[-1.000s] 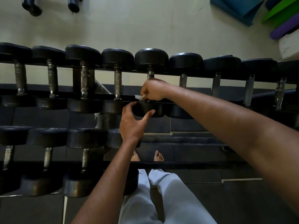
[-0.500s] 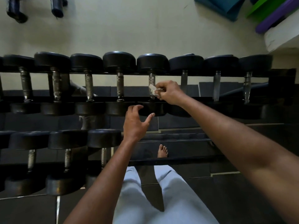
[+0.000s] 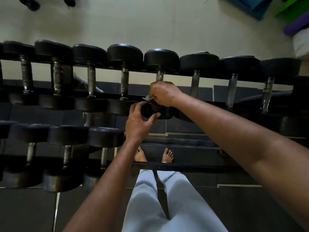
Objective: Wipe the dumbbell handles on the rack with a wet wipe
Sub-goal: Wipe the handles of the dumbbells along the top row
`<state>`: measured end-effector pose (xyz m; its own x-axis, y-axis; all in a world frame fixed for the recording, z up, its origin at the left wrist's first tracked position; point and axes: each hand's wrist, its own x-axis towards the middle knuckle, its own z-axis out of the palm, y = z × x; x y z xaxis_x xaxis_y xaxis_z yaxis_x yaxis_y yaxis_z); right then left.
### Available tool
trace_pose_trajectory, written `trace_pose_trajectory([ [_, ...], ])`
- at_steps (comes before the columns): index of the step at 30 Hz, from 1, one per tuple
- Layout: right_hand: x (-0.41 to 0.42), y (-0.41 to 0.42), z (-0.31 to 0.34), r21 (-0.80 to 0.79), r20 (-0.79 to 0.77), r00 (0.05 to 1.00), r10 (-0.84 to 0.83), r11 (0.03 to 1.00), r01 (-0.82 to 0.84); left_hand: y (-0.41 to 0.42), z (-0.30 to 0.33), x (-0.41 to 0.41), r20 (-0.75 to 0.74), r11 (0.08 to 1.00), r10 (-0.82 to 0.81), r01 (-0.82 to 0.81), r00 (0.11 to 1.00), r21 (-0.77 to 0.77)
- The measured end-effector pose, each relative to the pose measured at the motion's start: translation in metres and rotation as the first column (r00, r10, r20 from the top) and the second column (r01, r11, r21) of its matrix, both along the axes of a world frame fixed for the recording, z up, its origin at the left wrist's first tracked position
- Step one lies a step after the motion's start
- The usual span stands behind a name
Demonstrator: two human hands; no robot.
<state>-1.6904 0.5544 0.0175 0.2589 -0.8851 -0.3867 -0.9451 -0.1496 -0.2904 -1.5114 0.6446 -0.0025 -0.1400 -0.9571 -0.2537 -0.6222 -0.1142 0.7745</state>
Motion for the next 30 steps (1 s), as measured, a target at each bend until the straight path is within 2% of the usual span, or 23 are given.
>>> trace_pose_trajectory([
  [3, 0.014, -0.013, 0.001, 0.041, -0.073, 0.996, 0.043, 0.998, -0.040, -0.002, 0.001, 0.001, -0.009, 1.000, -0.005, 0.005, 1.000, 0.010],
  [6, 0.008, -0.010, 0.003, 0.039, -0.023, 1.000, -0.015, 0.999, 0.016, -0.004, 0.003, 0.003, -0.006, 1.000, -0.009, 0.009, 1.000, 0.009],
  [9, -0.017, 0.010, -0.001, 0.058, 0.073, 0.977, -0.201, 0.979, 0.197, -0.005, 0.002, 0.003, -0.007, 1.000, -0.007, 0.007, 1.000, 0.021],
  [12, -0.036, 0.028, -0.010, 0.186, 0.224, 0.873, -0.434, 0.898, 0.398, -0.005, 0.000, 0.003, -0.022, 1.000, -0.004, 0.004, 1.000, 0.027],
  [15, -0.041, 0.029, -0.020, 0.286, 0.255, 0.810, -0.528, 0.841, 0.459, -0.005, -0.001, 0.003, -0.029, 1.000, -0.002, 0.003, 1.000, 0.031],
  [19, -0.044, 0.024, -0.028, 0.342, 0.209, 0.795, -0.569, 0.804, 0.486, -0.007, -0.002, 0.004, -0.031, 1.000, -0.004, 0.005, 1.000, 0.024],
  [26, -0.038, 0.017, -0.034, 0.333, 0.151, 0.815, -0.560, 0.805, 0.491, -0.007, -0.002, 0.003, -0.033, 1.000, -0.014, 0.015, 0.999, 0.026],
  [28, -0.040, 0.020, -0.029, 0.332, 0.180, 0.799, -0.573, 0.800, 0.499, -0.007, -0.001, 0.004, -0.037, 0.999, -0.019, 0.020, 0.999, 0.027],
  [30, -0.043, 0.024, -0.024, 0.350, 0.267, 0.744, -0.613, 0.781, 0.518, -0.007, -0.001, 0.004, -0.035, 0.999, -0.024, 0.025, 0.999, 0.027],
])
